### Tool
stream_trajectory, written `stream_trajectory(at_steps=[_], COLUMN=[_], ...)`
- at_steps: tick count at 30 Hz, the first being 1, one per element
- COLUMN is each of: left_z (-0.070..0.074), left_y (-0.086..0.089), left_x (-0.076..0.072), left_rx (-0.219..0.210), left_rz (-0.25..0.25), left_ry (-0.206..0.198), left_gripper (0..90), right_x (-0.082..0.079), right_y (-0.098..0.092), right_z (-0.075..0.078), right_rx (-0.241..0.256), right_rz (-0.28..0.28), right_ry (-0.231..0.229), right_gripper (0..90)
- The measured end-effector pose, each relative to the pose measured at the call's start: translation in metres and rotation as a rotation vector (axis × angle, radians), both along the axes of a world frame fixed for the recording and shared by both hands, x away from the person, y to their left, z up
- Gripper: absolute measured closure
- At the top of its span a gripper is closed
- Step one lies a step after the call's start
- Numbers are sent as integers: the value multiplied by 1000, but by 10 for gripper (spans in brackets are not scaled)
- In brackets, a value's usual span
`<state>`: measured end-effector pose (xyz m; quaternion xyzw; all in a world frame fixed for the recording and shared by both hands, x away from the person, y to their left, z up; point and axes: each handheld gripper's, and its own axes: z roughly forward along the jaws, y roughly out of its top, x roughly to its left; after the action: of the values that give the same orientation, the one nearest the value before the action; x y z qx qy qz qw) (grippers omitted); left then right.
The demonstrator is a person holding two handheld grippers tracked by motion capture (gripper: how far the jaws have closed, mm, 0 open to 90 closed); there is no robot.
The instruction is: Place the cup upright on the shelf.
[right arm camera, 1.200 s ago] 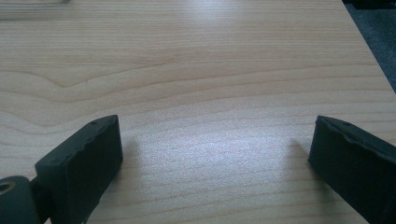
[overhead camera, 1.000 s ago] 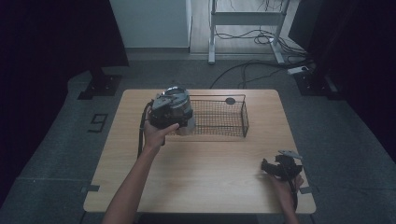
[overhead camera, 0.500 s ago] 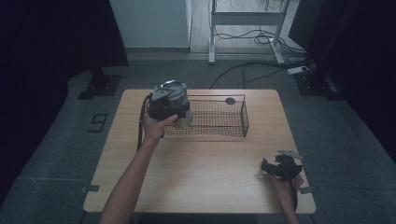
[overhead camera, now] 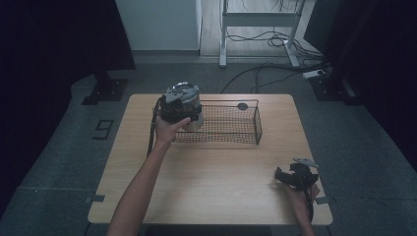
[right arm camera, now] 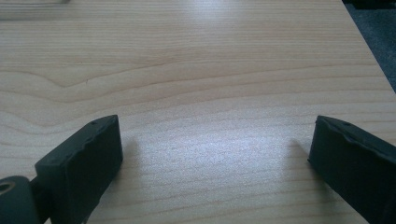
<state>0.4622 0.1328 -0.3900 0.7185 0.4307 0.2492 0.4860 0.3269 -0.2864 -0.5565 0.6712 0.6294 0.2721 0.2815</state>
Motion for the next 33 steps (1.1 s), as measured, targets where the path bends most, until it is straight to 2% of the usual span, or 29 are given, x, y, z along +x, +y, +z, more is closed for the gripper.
stream_trajectory(at_steps=[7,8,10,19,25,33], left_z=[-10,-13,-14,-27,-34,-46], left_y=[1,1,1,-4,-10,-14], left_x=[11,15,16,27,30,36], left_rx=[14,-2,-12,35,70,90], left_rz=[29,39,42,78,71,91], left_ry=[23,38,42,44,43,71], left_gripper=[41,41,41,41,41,41], right_x=[0,0,0,0,0,0], right_y=[0,0,0,0,0,0], right_z=[0,0,0,0,0,0], right_rx=[-1,-3,-3,-3,-3,-3], right_rz=[0,1,1,2,2,2], right_ry=[0,1,-1,0,0,-1], right_gripper=[25,26,28,28,30,30])
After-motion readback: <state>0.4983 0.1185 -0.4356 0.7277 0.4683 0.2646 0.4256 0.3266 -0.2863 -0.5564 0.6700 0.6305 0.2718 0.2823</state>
